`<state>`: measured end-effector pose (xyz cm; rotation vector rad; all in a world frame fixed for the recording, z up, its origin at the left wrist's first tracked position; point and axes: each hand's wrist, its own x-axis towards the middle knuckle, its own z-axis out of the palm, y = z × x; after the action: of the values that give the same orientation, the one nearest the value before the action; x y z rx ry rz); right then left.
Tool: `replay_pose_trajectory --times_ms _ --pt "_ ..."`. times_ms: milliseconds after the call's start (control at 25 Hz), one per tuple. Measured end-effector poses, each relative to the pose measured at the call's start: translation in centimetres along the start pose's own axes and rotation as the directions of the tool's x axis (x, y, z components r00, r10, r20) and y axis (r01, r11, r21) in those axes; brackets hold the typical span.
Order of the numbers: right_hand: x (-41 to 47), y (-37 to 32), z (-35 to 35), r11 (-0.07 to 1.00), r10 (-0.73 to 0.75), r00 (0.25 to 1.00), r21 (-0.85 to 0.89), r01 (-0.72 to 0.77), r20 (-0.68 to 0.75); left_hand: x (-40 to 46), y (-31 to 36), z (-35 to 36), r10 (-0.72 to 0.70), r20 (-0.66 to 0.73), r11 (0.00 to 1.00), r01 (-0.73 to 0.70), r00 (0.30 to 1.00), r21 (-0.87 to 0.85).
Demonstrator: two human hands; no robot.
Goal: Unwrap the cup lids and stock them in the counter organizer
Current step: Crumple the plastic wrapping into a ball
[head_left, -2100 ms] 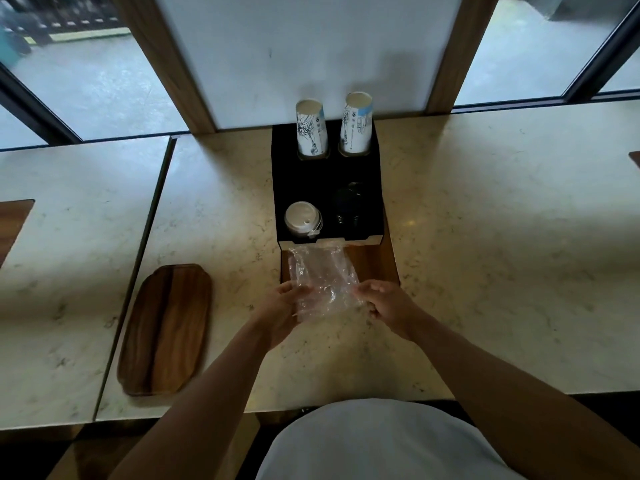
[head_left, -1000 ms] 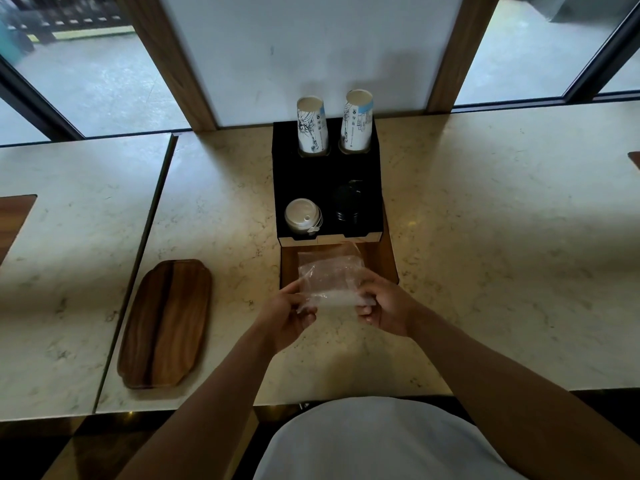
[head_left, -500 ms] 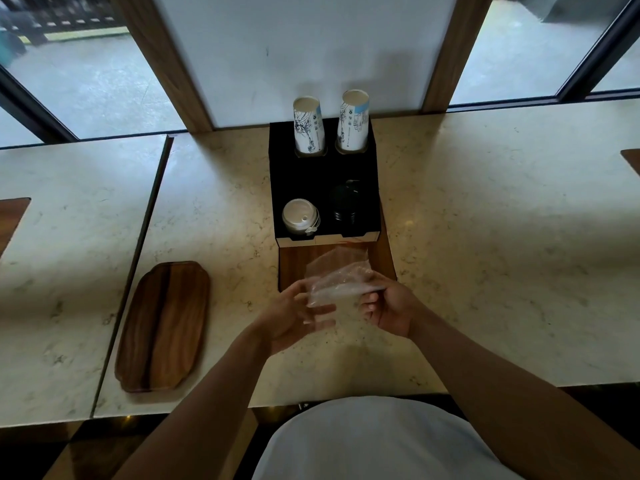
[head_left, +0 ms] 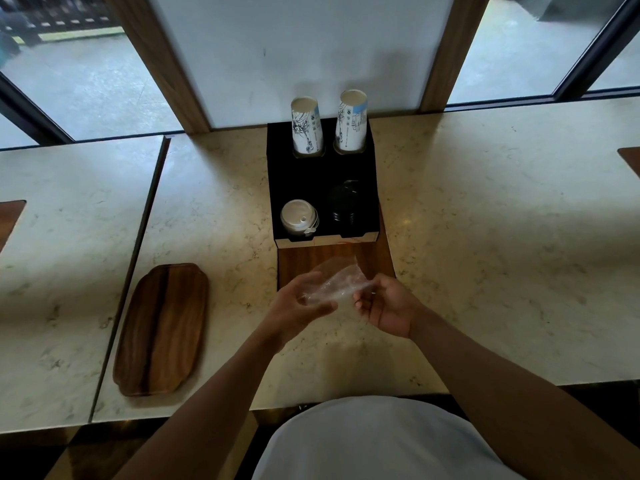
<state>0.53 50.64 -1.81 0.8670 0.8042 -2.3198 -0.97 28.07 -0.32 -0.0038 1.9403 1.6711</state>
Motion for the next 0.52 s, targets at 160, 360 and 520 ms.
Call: replay_pose_trajectory --times_ms 160,360,520 --pt "-0.3 -0.4 -0.4 1.0 0.011 0.994 -0.02 -0.009 0.107 0.4 -0.2 0.1 0.013 0.018 1.0 -0.013 1.0 0.027" --pt "-0.2 -1.1 -1.1 0.783 0.078 0.992 -0.622 0.001 0.099 1.1 -0.8 -0.2 -0.034 -0.035 0.998 0.035 0.999 0.051" --pt "-0.1 -1.3 -0.5 0.642 -0.005 0.992 -0.76 0.099 0.125 1.0 -1.0 -0.6 -0.155 0.049 0.988 0.155 0.987 -0.001"
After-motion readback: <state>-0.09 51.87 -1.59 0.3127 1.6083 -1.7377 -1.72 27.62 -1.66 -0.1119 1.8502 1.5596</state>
